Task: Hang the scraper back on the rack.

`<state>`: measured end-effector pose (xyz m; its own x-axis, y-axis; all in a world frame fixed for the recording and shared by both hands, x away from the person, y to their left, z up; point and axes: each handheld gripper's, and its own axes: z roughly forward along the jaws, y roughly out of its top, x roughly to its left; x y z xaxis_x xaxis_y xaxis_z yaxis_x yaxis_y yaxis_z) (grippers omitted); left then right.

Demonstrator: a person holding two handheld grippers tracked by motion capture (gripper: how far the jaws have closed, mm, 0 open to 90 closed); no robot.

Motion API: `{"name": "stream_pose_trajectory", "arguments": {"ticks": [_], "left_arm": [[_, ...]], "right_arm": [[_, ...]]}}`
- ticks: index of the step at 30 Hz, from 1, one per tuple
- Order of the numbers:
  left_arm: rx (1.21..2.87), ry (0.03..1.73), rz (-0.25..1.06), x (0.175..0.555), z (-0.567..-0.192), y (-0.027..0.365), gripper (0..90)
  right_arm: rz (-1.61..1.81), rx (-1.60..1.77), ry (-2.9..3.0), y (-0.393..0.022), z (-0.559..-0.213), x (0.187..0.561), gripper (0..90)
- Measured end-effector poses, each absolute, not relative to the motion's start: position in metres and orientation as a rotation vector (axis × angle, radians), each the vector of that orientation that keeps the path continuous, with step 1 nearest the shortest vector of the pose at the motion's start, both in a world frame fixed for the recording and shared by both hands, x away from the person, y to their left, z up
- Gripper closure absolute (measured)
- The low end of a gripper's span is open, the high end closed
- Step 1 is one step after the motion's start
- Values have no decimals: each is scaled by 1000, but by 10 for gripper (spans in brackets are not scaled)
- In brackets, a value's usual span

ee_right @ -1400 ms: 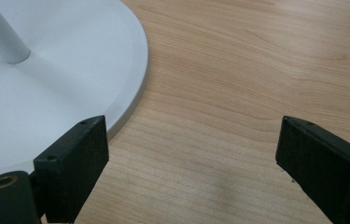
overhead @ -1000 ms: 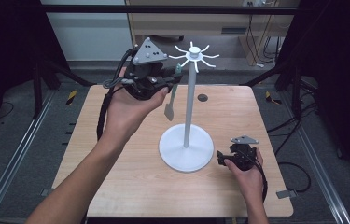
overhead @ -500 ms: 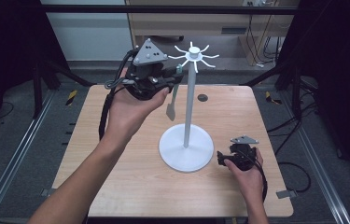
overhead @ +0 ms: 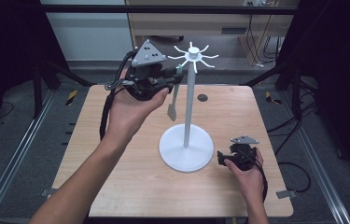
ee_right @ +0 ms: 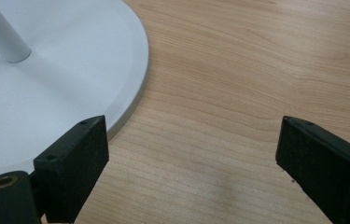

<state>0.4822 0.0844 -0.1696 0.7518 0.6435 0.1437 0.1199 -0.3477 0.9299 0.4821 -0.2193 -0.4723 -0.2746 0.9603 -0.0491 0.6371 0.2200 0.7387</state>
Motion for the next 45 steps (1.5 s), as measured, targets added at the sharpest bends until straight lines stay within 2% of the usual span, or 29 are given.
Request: {"name": "stream_pose_trajectory", "arguments": {"ticks": [23,33,45], "left_arm": [[1852,576,602,481,-172,88,729],[1823,568,615,474,-173,99,639],[1836,572,626,461,-189,123,469]], "right_arm": [[831,1469,2002,-218,-473,482,97],[827,1462,1999,-219,-473,482,97],[830,1463,1996,-217,-472,481,97]]}}
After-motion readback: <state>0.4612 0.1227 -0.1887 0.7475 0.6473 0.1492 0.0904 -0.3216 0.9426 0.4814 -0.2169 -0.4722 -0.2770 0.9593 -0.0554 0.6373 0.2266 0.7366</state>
